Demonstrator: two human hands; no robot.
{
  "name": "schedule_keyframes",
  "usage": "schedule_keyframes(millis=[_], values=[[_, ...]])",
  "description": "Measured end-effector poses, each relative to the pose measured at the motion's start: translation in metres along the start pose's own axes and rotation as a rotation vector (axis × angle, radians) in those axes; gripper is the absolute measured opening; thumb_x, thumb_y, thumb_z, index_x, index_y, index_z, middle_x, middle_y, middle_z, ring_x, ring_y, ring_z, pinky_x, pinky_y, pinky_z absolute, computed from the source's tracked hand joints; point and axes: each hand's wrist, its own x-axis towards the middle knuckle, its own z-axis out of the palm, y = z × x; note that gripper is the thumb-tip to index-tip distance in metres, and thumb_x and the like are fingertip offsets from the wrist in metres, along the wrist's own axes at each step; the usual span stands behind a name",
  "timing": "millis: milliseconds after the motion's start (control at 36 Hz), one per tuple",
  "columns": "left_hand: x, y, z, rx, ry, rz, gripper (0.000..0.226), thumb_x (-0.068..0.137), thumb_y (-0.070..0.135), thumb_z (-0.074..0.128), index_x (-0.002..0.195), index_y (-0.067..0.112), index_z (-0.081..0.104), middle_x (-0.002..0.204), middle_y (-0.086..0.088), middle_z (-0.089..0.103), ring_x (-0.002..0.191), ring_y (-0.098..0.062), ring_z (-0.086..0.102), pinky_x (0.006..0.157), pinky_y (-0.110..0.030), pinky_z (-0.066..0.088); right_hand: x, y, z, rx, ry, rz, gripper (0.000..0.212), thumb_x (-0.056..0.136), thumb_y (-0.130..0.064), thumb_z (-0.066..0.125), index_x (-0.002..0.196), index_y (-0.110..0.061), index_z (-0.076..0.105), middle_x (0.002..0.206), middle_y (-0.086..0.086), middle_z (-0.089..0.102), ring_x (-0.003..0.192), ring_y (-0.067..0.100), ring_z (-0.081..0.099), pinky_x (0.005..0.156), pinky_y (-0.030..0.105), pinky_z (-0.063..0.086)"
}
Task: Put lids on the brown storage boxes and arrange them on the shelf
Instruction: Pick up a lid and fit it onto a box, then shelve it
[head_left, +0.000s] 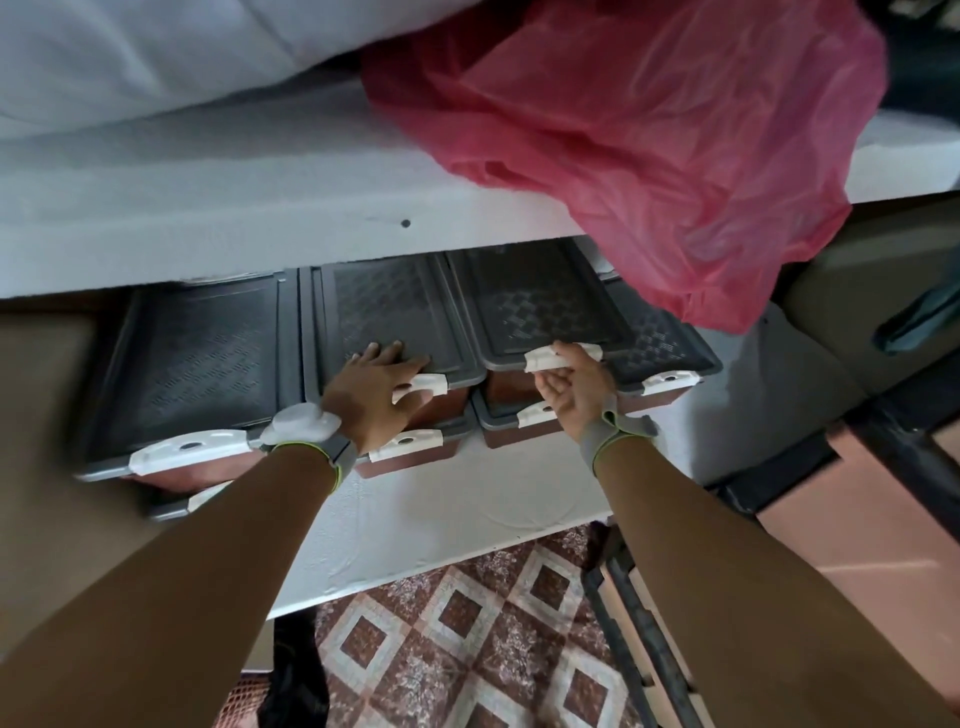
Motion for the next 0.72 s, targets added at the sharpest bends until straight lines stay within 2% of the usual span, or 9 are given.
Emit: schedule_keyframes(millis=[83,194,361,444,528,611,667,722], values=[[0.000,0.000,0.000,0.004,0.005,0.005,0.055,0.100,0.054,0.044,0.153,0.039,0.036,0.166,-0.002,0.022,0.154,-0.032,0.016,0.124,-0.042,0.011,-0.002,-0.001,-0.006,-0.023,0.035,-0.022,0.009,0.084,-0.016,0.071,0.084,-0.011,0.064,0.072,0.006,0.065,0.066,0.016,0.064,0.066,0.030,0.057],[-0.001,0.000,0.000,0.010,0.011,0.015,0.054,0.100,0.053,0.045,0.152,0.038,0.038,0.165,-0.004,0.024,0.153,-0.032,0.017,0.124,-0.043,0.013,-0.006,0.001,-0.011,-0.045,0.075,-0.048,0.014,0.085,-0.017,0.072,0.093,-0.009,0.064,0.087,0.010,0.065,0.078,0.021,0.065,0.076,0.033,0.059],[0.000,-0.001,0.000,0.010,0.001,0.017,0.055,0.100,0.053,0.044,0.152,0.039,0.037,0.165,-0.004,0.023,0.153,-0.033,0.015,0.125,-0.043,0.011,-0.006,-0.001,-0.008,-0.083,0.082,-0.039,0.024,0.085,-0.019,0.071,0.103,-0.007,0.063,0.076,0.008,0.064,0.061,0.016,0.063,0.062,0.029,0.057],[-0.001,-0.003,0.001,0.003,0.004,0.040,0.055,0.100,0.052,0.045,0.153,0.037,0.037,0.165,-0.005,0.023,0.153,-0.034,0.015,0.125,-0.044,0.011,-0.009,0.001,-0.017,-0.156,0.070,-0.033,0.030,0.081,-0.031,0.078,0.096,-0.007,0.065,0.073,0.007,0.063,0.057,0.016,0.066,0.063,0.028,0.058],[-0.004,-0.005,0.000,-0.010,0.013,0.064,0.056,0.100,0.049,0.048,0.152,0.033,0.039,0.164,-0.008,0.025,0.153,-0.034,0.017,0.124,-0.045,0.014,-0.016,0.003,-0.031,-0.203,0.059,-0.033,0.051,0.076,-0.048,0.080,0.106,-0.010,0.064,0.074,0.006,0.060,0.065,0.020,0.066,0.074,0.032,0.061],[-0.009,-0.005,-0.002,-0.094,0.138,0.140,0.049,0.098,0.038,0.057,0.145,0.023,0.053,0.156,-0.013,0.042,0.147,-0.036,0.031,0.121,-0.049,0.021,-0.026,0.010,-0.049,-0.234,0.063,-0.024,0.055,0.076,-0.057,0.076,0.104,-0.012,0.061,0.072,0.005,0.062,0.065,0.020,0.066,0.073,0.032,0.062],[-0.017,-0.005,0.003,-0.114,0.317,0.265,0.040,0.093,0.027,0.060,0.132,0.016,0.065,0.143,-0.012,0.057,0.137,-0.037,0.046,0.117,-0.051,0.030,-0.034,0.018,-0.064,-0.313,0.067,0.004,0.046,0.080,-0.055,0.074,0.097,-0.014,0.060,0.071,0.004,0.063,0.061,0.018,0.065,0.068,0.030,0.060],[-0.031,-0.001,0.015,-0.075,0.474,0.348,0.036,0.088,0.020,0.058,0.121,0.016,0.071,0.132,-0.007,0.063,0.123,-0.035,0.054,0.106,-0.047,0.039,-0.041,0.026,-0.081,-0.408,0.047,0.059,0.036,0.085,-0.048,0.072,0.090,-0.015,0.058,0.069,0.004,0.063,0.059,0.018,0.063,0.066,0.031,0.059]])
